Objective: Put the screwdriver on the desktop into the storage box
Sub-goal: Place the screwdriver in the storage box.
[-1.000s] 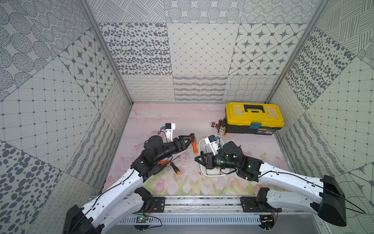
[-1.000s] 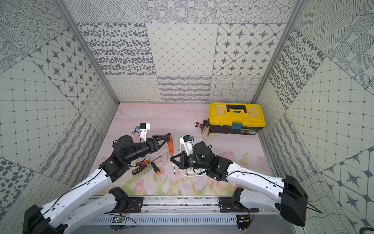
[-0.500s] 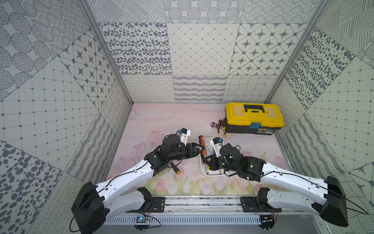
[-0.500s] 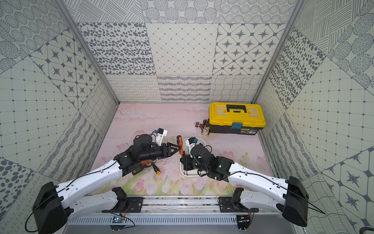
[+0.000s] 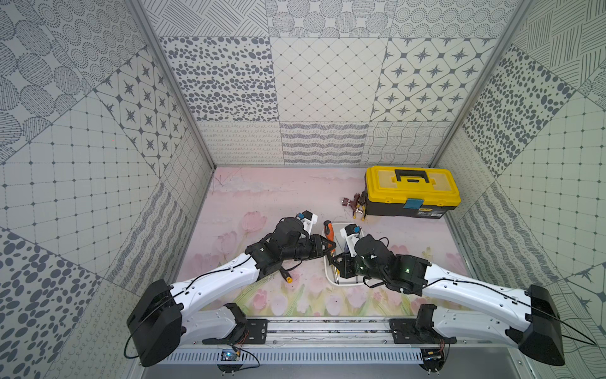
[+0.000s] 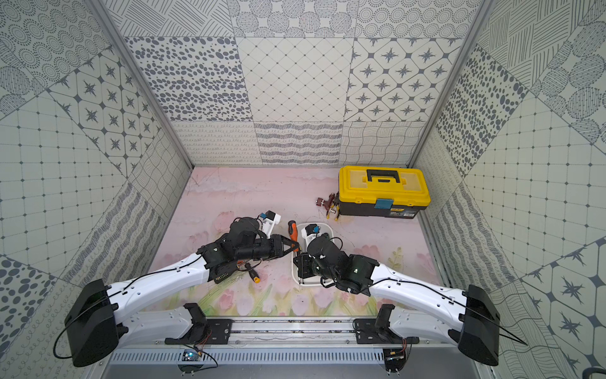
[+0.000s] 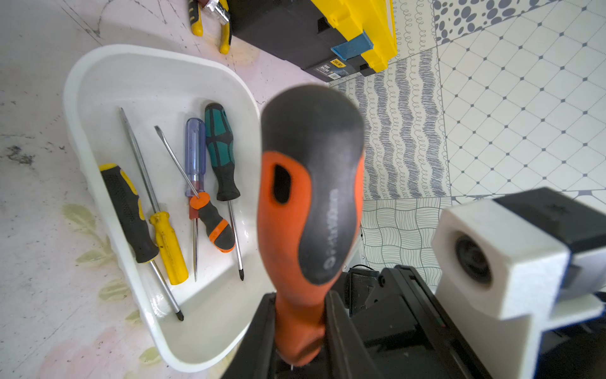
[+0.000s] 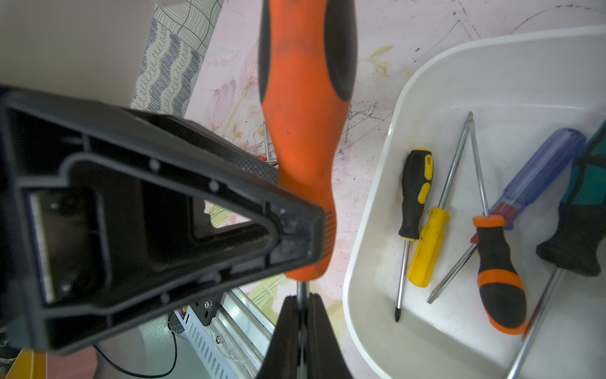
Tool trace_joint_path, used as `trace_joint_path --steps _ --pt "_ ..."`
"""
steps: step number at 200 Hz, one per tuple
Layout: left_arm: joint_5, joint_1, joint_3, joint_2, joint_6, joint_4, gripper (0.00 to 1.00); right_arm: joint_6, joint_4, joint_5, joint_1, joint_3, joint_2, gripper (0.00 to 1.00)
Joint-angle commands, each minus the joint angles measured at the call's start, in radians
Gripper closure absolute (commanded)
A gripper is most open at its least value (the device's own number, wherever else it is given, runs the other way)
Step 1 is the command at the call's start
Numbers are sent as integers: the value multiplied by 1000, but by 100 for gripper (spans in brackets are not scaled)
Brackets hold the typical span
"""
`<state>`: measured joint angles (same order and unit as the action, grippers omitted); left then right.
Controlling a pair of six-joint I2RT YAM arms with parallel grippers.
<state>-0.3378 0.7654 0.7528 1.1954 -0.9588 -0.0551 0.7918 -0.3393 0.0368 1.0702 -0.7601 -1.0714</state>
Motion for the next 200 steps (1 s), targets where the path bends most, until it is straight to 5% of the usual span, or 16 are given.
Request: trace_joint_path --steps 1,25,57,100,145,200 --pt "46 8 0 -21 8 11 100 -21 61 -1 8 -23 40 100" --pt "76 6 -38 -56 -14 -33 100 -4 90 -42 -17 12 76 51" --pt "53 -9 -86 -106 -36 -121 100 56 207 -258 -114 101 104 33" --pt "15 -36 -167 -181 -92 -279 100 111 405 -464 -154 182 91 38" --pt "9 -64 -208 -219 -130 -333 100 124 434 -471 -154 202 99 64" --pt "-16 -77 -233 -208 -174 -411 100 115 401 -452 -154 178 63 76"
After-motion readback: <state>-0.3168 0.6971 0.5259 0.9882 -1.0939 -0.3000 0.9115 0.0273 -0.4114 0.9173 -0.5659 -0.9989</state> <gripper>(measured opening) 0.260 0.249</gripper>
